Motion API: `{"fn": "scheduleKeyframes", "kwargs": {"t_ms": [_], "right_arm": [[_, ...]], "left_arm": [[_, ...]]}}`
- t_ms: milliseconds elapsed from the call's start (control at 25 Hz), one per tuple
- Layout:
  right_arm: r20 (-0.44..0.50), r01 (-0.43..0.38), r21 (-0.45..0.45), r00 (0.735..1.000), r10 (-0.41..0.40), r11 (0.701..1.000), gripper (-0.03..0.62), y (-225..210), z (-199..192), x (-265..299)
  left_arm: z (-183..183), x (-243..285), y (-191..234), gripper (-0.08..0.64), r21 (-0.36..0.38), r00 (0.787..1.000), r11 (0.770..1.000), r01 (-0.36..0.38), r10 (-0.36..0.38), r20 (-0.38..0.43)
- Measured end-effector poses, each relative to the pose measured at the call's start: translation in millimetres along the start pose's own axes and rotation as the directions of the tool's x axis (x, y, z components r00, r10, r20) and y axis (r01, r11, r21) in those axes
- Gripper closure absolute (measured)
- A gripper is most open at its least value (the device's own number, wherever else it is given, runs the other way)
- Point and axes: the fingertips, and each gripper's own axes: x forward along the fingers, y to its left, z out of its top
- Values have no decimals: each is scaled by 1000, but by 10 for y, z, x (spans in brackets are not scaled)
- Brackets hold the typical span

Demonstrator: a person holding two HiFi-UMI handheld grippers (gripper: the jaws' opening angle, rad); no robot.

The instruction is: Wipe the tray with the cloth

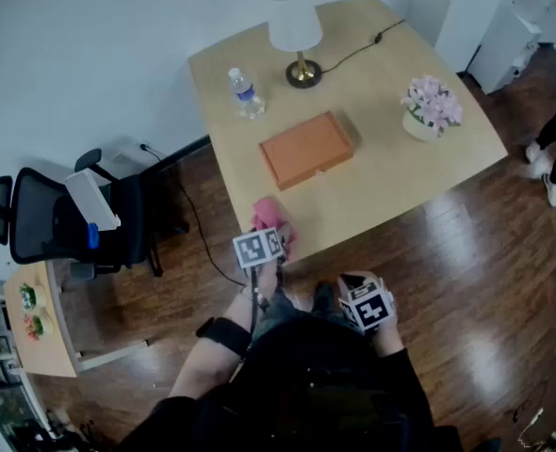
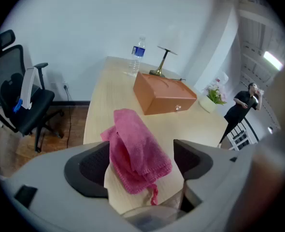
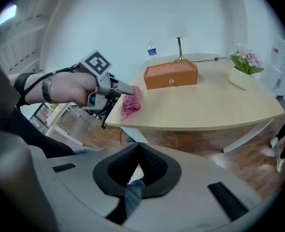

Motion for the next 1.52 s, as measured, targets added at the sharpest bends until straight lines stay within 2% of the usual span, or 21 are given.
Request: {"fn": "scheduleKeyframes", "kwargs": {"t_ms": [160,320,440,520,600,640,720,800,920,1040,1160,1280,1400,1520], "right_arm": [[-1,9,-20,1000,-9,1000,586,-55,76,-14],[12,12,-15,1000,-12,1000,586,-114,142,-42],[16,21,-2,1000,-21,1000,586,-168,155,-55],[10,36,11,999,-37,999,586,-217,124,-45],[11,37,20,999,-38,999,586,-222,133,-47],[17,31,22,999,-31,999,586,-207,161,-54],[22,28,30,999,-28,999,586,-204,191,-62],[21,39,43,999,-40,998,586,-228,197,-56],[43,47,48,998,-49,998,586,-233,281,-30],[45,44,49,998,-46,998,586,-181,412,-6],[54,45,51,997,-48,998,584,-106,624,-9],[77,42,65,996,-47,997,585,-54,832,-5],[97,52,55,994,-57,997,586,-21,1008,6],[118,63,49,991,-68,997,586,22,1140,67]], "left_arm": [[-8,265,50,164,-31,999,999,-42,41,-24],[-82,448,82,173,-10,996,998,-65,64,-69],[-106,433,225,183,79,983,986,-148,156,-99],[-121,458,175,216,108,985,987,-123,134,-110],[-95,430,244,275,159,979,977,-144,164,-120],[-72,437,240,291,172,981,976,-133,154,-118],[-71,506,81,334,147,991,989,-32,51,-124],[-91,506,50,389,142,989,990,11,10,-146],[1,371,43,431,191,990,981,44,-17,-140],[271,14,-37,440,257,994,962,96,-81,-68],[431,-502,-155,445,294,981,937,189,-191,-23],[395,-946,-152,446,291,959,916,275,-285,-11],[343,-1166,-26,446,269,946,911,313,-323,-9],[348,-1187,145,448,264,944,909,323,-331,-14]]}}
